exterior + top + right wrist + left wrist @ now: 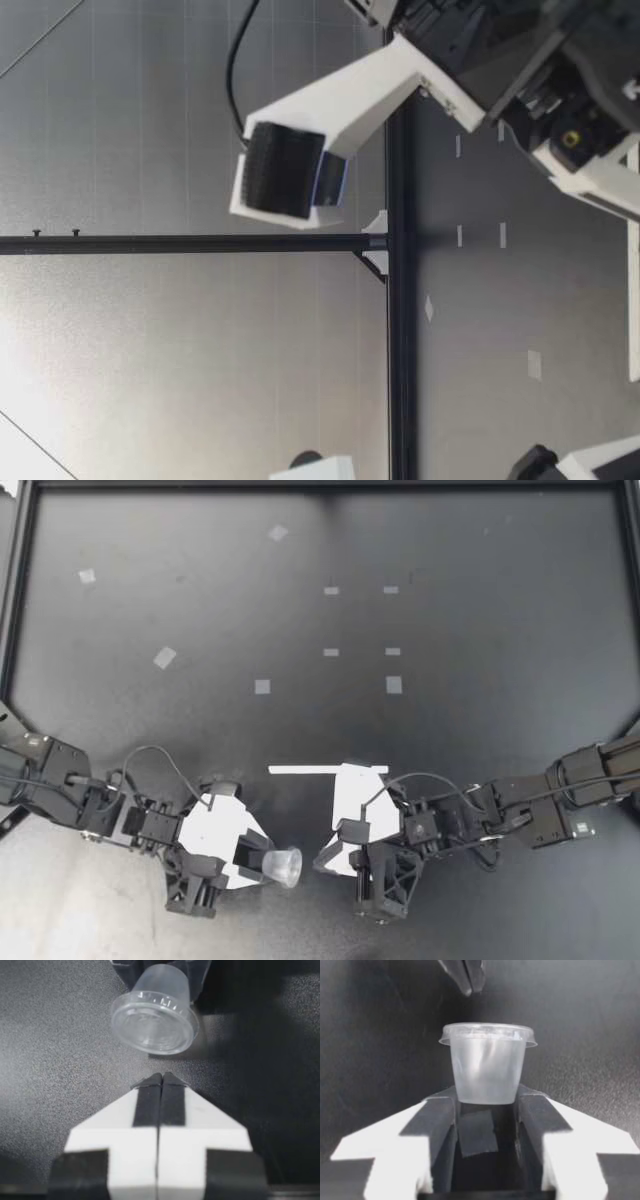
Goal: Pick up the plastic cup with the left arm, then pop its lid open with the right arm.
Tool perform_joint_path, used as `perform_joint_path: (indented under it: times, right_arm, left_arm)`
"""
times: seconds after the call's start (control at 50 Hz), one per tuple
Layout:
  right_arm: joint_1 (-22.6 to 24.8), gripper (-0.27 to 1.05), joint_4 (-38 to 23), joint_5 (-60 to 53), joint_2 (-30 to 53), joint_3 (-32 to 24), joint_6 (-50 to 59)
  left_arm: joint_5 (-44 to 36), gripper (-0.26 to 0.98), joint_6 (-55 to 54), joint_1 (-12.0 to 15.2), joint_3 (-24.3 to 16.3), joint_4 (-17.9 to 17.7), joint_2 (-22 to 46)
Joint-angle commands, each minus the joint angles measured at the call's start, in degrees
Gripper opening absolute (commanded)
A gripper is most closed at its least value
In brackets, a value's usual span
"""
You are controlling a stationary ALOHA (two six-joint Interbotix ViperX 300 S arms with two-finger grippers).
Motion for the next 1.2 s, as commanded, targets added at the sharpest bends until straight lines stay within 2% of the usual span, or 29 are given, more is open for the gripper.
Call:
perform_joint_path:
  times: [0.0,0.2,0.3,0.38,0.5,0.56,0.64,0.68,0.72,0.88,1.18]
  right_arm:
    - [0.26,-0.07,-0.09,-0.18,-2.55,-0.26,-0.09]
    - [0.18,-0.07,1.23,-0.62,-7.91,3.52,3.25]
    - [-0.53,-0.05,2.46,-3.08,-12.39,7.47,8.53]
    - [-0.88,0.02,2.81,-8.96,-15.64,11.16,13.71]
    - [-0.88,0.25,2.90,-22.32,-17.84,16.00,22.06]
    - [-0.88,0.45,3.08,-31.03,-17.67,18.46,27.95]
    - [-0.97,0.74,3.87,-40.34,-15.56,20.21,36.47]
    - [-0.88,0.80,4.13,-43.15,-14.15,20.30,38.85]
    - [-1.14,0.80,4.66,-46.41,-12.22,20.04,40.87]
    - [-2.64,0.76,5.80,-54.23,-7.47,17.75,42.01]
    - [-5.01,0.76,5.54,-55.20,-10.02,16.79,41.31]
  left_arm:
    - [0.26,0.26,0.35,-0.18,-1.32,0.18,-0.79]
    - [0.18,0.18,2.37,0.00,-1.49,0.09,-3.87]
    - [-3.96,0.15,4.04,1.05,-0.79,0.00,-6.15]
    - [-10.81,0.15,5.62,2.72,0.53,0.00,-7.47]
    - [-24.96,0.15,8.26,5.27,3.43,-1.49,-7.82]
    - [-31.82,0.14,9.84,6.15,4.83,-3.78,-7.47]
    - [-40.25,0.14,13.18,6.68,6.86,-8.70,-6.86]
    - [-42.36,0.14,14.06,6.59,7.47,-10.20,-6.59]
    - [-43.59,0.14,14.85,6.59,7.47,-11.25,-6.33]
    - [-42.45,0.14,15.56,6.59,5.80,-11.34,-5.89]
    - [-39.64,0.14,15.64,6.50,5.36,-11.07,-5.89]
